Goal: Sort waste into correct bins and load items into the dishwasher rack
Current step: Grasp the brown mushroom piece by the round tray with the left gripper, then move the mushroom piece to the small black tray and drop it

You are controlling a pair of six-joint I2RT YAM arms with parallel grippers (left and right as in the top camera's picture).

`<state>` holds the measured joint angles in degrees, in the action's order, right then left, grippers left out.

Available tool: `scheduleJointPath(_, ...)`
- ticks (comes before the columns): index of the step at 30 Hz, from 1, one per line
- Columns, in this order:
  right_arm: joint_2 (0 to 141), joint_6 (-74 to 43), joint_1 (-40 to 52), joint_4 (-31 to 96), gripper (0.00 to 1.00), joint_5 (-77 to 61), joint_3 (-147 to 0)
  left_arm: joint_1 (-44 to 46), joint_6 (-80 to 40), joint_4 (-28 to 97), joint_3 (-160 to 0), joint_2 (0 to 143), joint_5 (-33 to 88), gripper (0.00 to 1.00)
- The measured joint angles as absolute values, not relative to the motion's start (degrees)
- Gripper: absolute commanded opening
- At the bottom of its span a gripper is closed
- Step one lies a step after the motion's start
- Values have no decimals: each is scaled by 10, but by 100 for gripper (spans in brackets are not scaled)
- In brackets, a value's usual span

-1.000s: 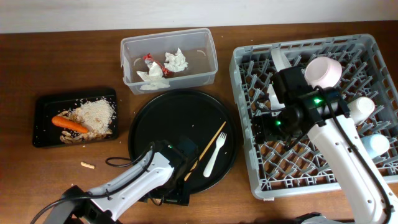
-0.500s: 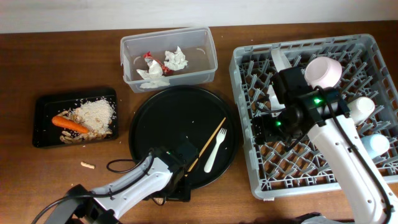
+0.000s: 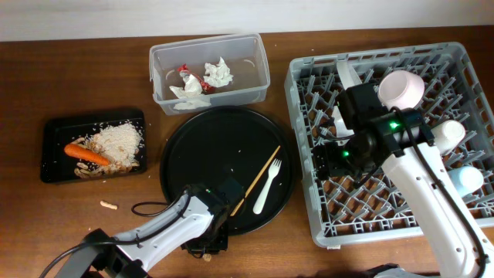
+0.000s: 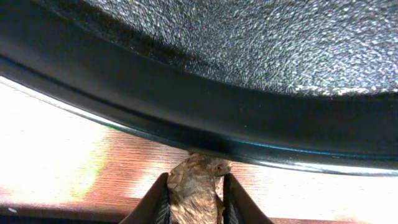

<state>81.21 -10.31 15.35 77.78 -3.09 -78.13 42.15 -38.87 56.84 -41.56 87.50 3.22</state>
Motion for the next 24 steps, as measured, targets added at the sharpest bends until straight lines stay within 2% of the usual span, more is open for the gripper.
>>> scheduleJointPath(4,812,-103,154,778,91,-31,-781,422,-389,625,-434,860,32,0)
scheduleJointPath(8,812,-103,154,779,91,-31,-781,397,-386,686,-538,770,0,0)
scheduleJointPath(12,812,-103,154,778,91,-31,-781,207,-343,627,-603,759,-23,0)
scheduleJointPath(17,812,-103,153,778,90,-31,-780,-119,-322,396,-617,765,5,0)
scheduleJointPath(19,812,-103,153,779,91,-31,-780,-184,-321,334,-618,794,10,0)
scheduleJointPath(23,812,-103,153,778,90,-31,-780,-270,-321,251,-618,918,22,13)
scheduleJointPath(24,812,-103,153,778,90,-31,-780,-281,-321,245,-618,942,31,21)
